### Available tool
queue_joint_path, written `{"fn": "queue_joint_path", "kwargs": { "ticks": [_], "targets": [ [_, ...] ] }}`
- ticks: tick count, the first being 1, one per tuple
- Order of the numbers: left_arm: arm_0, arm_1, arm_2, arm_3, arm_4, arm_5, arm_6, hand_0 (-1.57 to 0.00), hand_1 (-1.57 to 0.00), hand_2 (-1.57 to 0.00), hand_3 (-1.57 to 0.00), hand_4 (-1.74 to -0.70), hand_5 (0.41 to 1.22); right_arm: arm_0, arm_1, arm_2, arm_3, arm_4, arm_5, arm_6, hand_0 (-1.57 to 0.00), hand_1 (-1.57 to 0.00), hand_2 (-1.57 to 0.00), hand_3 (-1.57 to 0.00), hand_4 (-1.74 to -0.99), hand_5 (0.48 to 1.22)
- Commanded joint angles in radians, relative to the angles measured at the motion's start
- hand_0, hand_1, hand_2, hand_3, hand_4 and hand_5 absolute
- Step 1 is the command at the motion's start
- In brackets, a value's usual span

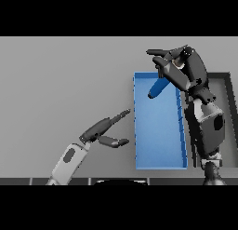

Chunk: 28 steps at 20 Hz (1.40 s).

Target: Pick up the blue pipe and place it into the blue bin.

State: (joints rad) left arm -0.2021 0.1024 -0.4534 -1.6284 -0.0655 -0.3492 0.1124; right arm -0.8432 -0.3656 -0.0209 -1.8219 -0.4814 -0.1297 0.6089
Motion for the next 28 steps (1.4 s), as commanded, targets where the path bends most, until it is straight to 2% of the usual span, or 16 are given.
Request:
{"fn": "queue_joint_path", "kwargs": {
  "ticks": [1, 8, 11, 13, 14, 16, 17, 18, 19, 20, 21, 22, 23, 24, 26, 28],
  "targets": [
    [0.002, -0.002, -0.005, 0.001, -0.007, 0.002, -0.001, 0.0, 0.0, 0.0, 0.0, -0.89, 0.483, 0.034, -0.009, -0.012, 0.016, 0.005, 0.001, -0.002, -1.57, -1.57, -1.57, -1.57, -1.498, 1.221],
    [0.001, 0.008, 0.001, -0.011, -0.001, 0.001, -0.001, 0.0, 0.0, 0.0, 0.0, -0.87, 0.483, 0.378, -0.027, -0.049, 0.038, 0.026, -0.058, 0.0, -1.57, -1.57, -1.57, -1.57, -1.499, 1.221],
    [0.001, 0.009, -0.005, 0.002, -0.012, 0.001, -0.01, 0.0, 0.0, 0.0, 0.0, -0.87, 0.481, 0.487, -0.03, 0.016, 0.053, 0.04, -0.143, 0.001, -1.57, -1.57, -1.57, -1.57, -1.499, 1.221],
    [0.008, 0.005, -0.007, -0.006, -0.006, 0.002, -0.011, 0.0, 0.0, 0.0, 0.0, -0.87, 0.479, 0.565, -0.064, 0.073, 0.05, 0.006, -0.231, 0.001, -1.57, -1.57, -1.57, -1.57, -1.499, 1.221],
    [0.005, -0.002, -0.012, 0.001, -0.011, 0.006, -0.002, 0.0, 0.0, 0.0, 0.0, -0.88, 0.479, 0.593, -0.102, 0.11, 0.049, -0.022, -0.268, 0.0, -1.57, -1.57, -1.57, -1.57, -1.499, 1.221],
    [0.006, 0.0, -0.011, -0.001, -0.018, 0.012, -0.004, 0.0, 0.0, 0.0, 0.0, -0.88, 0.475, 0.638, -0.179, 0.179, 0.046, -0.078, -0.338, 0.001, -1.57, -1.57, -1.57, -1.02, -1.586, 1.221],
    [0.008, 0.007, -0.012, -0.007, -0.02, 0.01, -0.005, 0.0, 0.0, 0.0, 0.0, -0.88, 0.476, 0.662, -0.218, 0.216, 0.051, -0.115, -0.354, 0.001, -1.57, -1.57, -1.57, -0.82, -1.617, 1.221],
    [0.012, 0.003, -0.015, -0.011, -0.016, 0.011, -0.006, 0.0, 0.0, 0.0, 0.0, -0.88, 0.479, 0.675, -0.258, 0.253, 0.055, -0.15, -0.363, 0.001, -1.57, -1.57, -1.57, -0.68, -1.642, 1.221],
    [0.01, 0.003, -0.013, -0.012, -0.009, 0.006, -0.002, 0.0, 0.0, 0.0, 0.0, -0.88, 0.481, 0.683, -0.285, 0.298, 0.066, -0.171, -0.393, 0.001, -1.57, -1.57, -1.57, -0.62, -1.662, 1.221],
    [0.006, 0.002, -0.013, -0.003, -0.013, 0.007, 0.003, 0.0, 0.0, 0.0, 0.0, -0.89, 0.483, 0.683, -0.31, 0.326, 0.059, -0.182, -0.427, -0.008, -1.57, -1.57, -1.57, -0.81, -1.617, 1.199],
    [0.009, 0.008, -0.015, -0.006, -0.015, 0.004, -0.006, 0.0, 0.0, 0.0, 0.0, -0.89, 0.486, 0.678, -0.313, 0.347, 0.067, -0.178, -0.449, -0.026, -1.57, -1.51, -1.45, -0.96, -1.573, 1.188],
    [0.0, 0.005, -0.011, -0.006, -0.013, 0.006, 0.003, 0.0, 0.0, 0.0, 0.0, -0.88, 0.49, 0.679, -0.31, 0.35, 0.087, -0.196, -0.465, -0.047, -1.26, -1.21, -1.16, -0.77, -1.515, 1.176],
    [0.001, 0.002, -0.015, -0.006, -0.014, 0.006, 0.007, 0.0, 0.0, 0.0, 0.0, -0.88, 0.493, 0.69, -0.299, 0.357, 0.099, -0.229, -0.479, -0.089, -1.01, -0.97, -0.93, -0.61, -1.451, 1.146],
    [-0.004, -0.003, -0.015, 0.001, -0.018, 0.01, 0.009, 0.0, 0.0, 0.0, 0.0, -0.88, 0.495, 0.689, -0.304, 0.365, 0.116, -0.26, -0.488, -0.096, -0.8, -0.77, -0.74, -0.49, -1.385, 1.114],
    [-0.01, -0.005, -0.009, 0.006, -0.01, 0.008, 0.006, 0.0, 0.0, 0.0, 0.0, -0.88, 0.497, 0.66, -0.337, 0.41, 0.128, -0.305, -0.455, -0.068, -0.51, -0.5, -0.48, -0.31, -1.296, 1.152],
    [-0.003, -0.004, -0.012, 0.006, -0.015, 0.011, 0.001, 0.0, 0.0, 0.0, 0.0, -0.88, 0.495, 0.627, -0.388, 0.477, 0.147, -0.314, -0.427, -0.047, -0.33, -0.32, -0.3, -0.2, -1.23, 1.056]
  ]
}}
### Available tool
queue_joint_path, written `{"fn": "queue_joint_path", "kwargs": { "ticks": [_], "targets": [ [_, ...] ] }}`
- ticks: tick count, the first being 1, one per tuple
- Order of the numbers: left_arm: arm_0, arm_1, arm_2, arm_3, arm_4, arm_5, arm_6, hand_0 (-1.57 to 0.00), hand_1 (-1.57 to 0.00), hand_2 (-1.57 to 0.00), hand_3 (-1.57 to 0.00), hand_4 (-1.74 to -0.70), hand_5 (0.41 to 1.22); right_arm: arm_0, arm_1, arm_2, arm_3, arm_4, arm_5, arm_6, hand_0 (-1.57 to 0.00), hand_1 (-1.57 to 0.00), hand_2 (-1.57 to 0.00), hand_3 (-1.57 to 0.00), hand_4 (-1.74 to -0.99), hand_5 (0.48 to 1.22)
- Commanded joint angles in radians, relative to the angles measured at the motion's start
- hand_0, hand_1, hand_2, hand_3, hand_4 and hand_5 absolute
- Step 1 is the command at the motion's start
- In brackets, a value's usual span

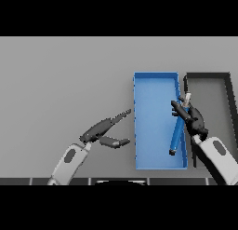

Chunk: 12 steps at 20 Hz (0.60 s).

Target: Pick up the blue pipe and place it into the blue bin.

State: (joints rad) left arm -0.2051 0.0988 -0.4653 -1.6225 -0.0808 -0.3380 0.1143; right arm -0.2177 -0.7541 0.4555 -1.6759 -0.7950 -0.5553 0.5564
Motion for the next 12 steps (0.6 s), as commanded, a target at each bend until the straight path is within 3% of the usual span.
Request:
{"fn": "queue_joint_path", "kwargs": {
  "ticks": [1, 7, 9, 12],
  "targets": [
    [0.0, 0.006, 0.004, 0.0, -0.001, 0.0, -0.007, 0.0, 0.0, 0.0, 0.0, -0.88, 0.493, -0.005, -0.015, 0.031, -0.001, 0.002, 0.006, 0.054, -0.26, -0.25, -0.24, -0.16, -1.202, 1.013],
    [-0.005, 0.001, 0.003, 0.005, -0.003, 0.002, 0.001, 0.0, 0.0, 0.0, 0.0, -0.88, 0.48, -0.098, -0.124, 0.21, 0.043, -0.056, 0.012, 0.052, -0.07, -0.07, -0.06, -0.04, -1.131, 0.829],
    [0.0, 0.001, -0.002, 0.007, -0.006, 0.0, -0.01, 0.0, 0.0, 0.0, 0.0, -0.88, 0.476, -0.111, -0.136, 0.231, 0.045, -0.072, 0.001, 0.054, -0.38, -0.18, -0.08, -0.03, -1.144, 0.792],
    [-0.001, 0.002, 0.0, 0.005, -0.011, 0.006, -0.002, 0.0, 0.0, 0.0, 0.0, -0.88, 0.473, -0.101, -0.127, 0.23, 0.049, -0.077, 0.021, 0.033, -0.19, -0.09, -0.04, -0.01, -1.156, 0.79]
  ]
}}
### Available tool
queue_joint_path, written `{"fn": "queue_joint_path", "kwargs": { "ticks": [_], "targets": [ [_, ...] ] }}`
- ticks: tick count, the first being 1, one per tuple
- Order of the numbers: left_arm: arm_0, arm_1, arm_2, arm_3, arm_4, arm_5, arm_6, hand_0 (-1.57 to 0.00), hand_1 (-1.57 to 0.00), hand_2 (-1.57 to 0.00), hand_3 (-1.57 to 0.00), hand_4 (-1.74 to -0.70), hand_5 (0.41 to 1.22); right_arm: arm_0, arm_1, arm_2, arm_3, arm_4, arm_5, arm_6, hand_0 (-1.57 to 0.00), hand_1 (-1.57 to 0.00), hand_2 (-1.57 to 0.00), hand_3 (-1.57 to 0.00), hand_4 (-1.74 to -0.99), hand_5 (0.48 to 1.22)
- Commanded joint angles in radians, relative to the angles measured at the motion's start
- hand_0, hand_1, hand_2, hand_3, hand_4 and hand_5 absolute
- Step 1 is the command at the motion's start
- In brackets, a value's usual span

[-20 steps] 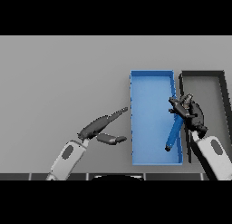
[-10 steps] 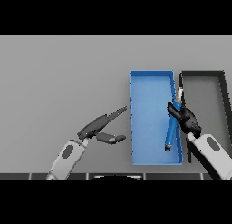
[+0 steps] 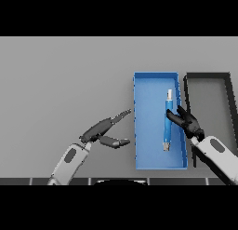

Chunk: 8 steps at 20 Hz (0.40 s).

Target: Pick up the blue pipe and place it into the blue bin.

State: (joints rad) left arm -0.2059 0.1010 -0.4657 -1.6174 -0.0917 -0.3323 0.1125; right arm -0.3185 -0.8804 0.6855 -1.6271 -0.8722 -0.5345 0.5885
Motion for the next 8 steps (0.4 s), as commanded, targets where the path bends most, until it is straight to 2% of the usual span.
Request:
{"fn": "queue_joint_path", "kwargs": {
  "ticks": [1, 2, 4, 8],
  "targets": [
    [0.009, 0.005, -0.003, 0.0, -0.007, 0.002, -0.008, 0.0, 0.0, 0.0, 0.0, -0.88, 0.474, 0.0, 0.004, 0.0, -0.001, 0.0, -0.004, -0.003, -0.15, -0.07, -0.03, -0.01, -1.16, 0.8],
    [0.009, 0.009, 0.003, -0.007, 0.004, -0.004, -0.007, 0.0, 0.0, 0.0, 0.0, -0.88, 0.476, 0.01, 0.014, -0.006, -0.004, -0.012, -0.008, -0.011, -0.12, -0.06, -0.03, -0.01, -1.154, 0.809],
    [0.015, 0.009, -0.001, -0.015, 0.01, -0.009, -0.01, 0.0, 0.0, 0.0, 0.0, -0.89, 0.478, 0.006, 0.007, -0.01, 0.002, -0.013, 0.006, -0.012, -0.21, -0.1, -0.02, 0.0, -1.152, 0.804],
    [0.027, 0.02, 0.002, -0.037, 0.014, -0.007, 0.006, 0.0, 0.0, 0.0, 0.0, -0.89, 0.48, 0.006, 0.005, -0.002, 0.005, -0.003, 0.011, -0.011, -0.21, -0.1, -0.02, 0.0, -1.152, 0.798]
  ]
}}
